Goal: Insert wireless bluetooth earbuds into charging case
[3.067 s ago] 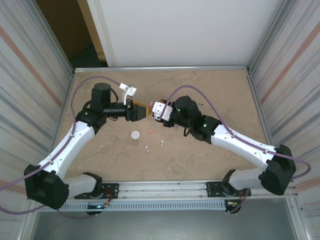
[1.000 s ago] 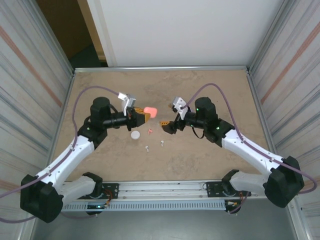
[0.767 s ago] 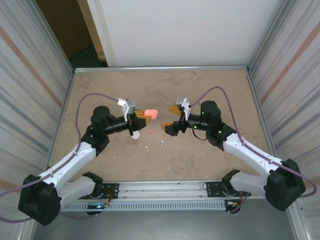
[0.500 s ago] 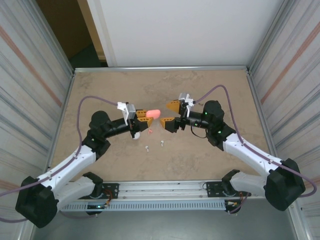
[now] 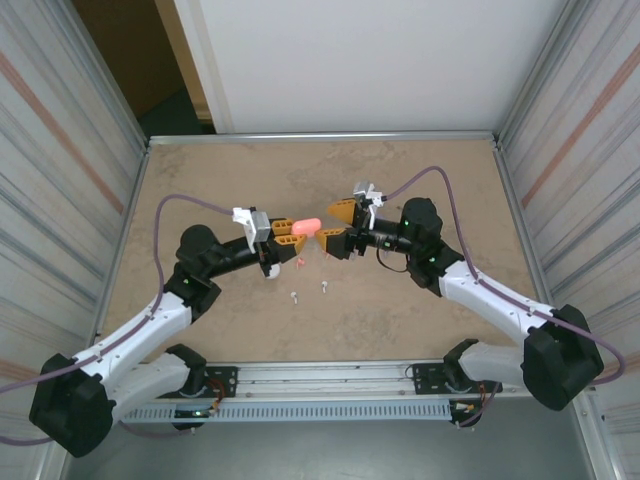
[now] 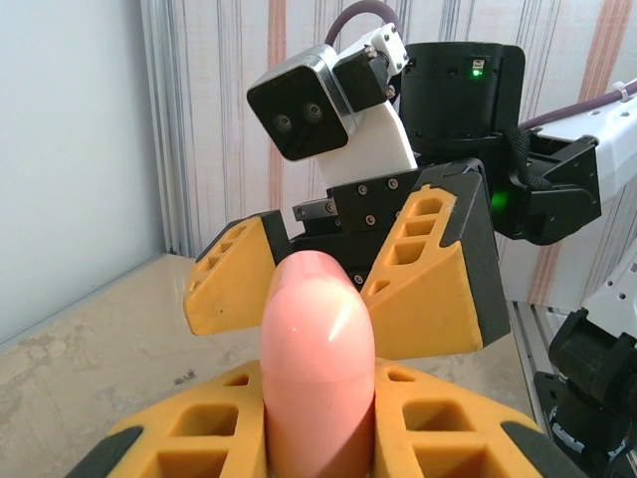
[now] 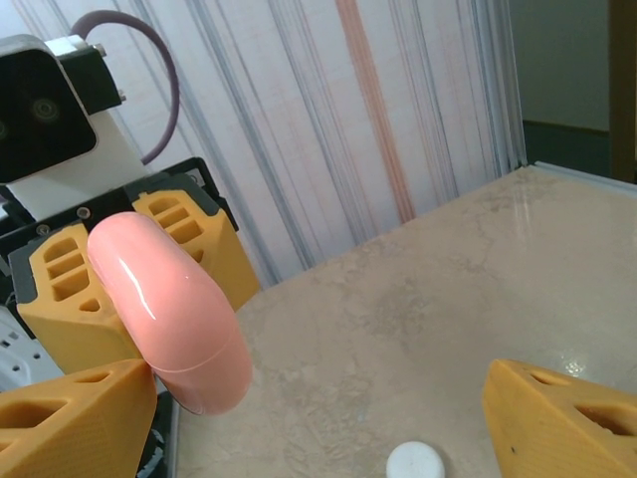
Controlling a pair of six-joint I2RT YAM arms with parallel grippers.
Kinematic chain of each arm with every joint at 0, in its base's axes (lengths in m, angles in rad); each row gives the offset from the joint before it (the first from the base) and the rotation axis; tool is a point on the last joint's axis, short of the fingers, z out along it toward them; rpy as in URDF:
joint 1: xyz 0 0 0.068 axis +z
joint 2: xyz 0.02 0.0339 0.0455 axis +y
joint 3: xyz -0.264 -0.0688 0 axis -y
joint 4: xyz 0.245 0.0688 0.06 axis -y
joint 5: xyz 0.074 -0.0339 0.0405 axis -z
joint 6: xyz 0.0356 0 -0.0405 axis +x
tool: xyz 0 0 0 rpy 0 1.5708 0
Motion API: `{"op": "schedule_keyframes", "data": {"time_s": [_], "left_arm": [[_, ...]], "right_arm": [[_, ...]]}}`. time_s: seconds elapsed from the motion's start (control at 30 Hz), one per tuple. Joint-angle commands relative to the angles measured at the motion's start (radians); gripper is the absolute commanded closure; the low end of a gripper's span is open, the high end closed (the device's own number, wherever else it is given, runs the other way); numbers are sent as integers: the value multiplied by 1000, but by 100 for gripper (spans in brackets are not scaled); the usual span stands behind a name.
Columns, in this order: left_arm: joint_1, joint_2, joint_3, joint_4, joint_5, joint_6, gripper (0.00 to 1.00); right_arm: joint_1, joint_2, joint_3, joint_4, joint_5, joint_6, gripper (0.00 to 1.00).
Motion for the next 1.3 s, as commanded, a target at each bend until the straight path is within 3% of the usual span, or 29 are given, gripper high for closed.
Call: {"op": "schedule_keyframes", "data": {"time_s": [0.0,0.77,1.07,1.27], "left_arm": [[-10,-11,8,15,14,30,100],[-10,-9,19,-26,15,66,100],[-9,-21,2,-105,-171,65,100],[-9,-75,-47,-127,-239,67,100]], "right_arm": [[0,7,48,37,2,25,16],[-42,51,104,29,6,65,18],[-49,-7,62,-9,22,48,18],[-49,-25,71,-192,75,22,21]]}}
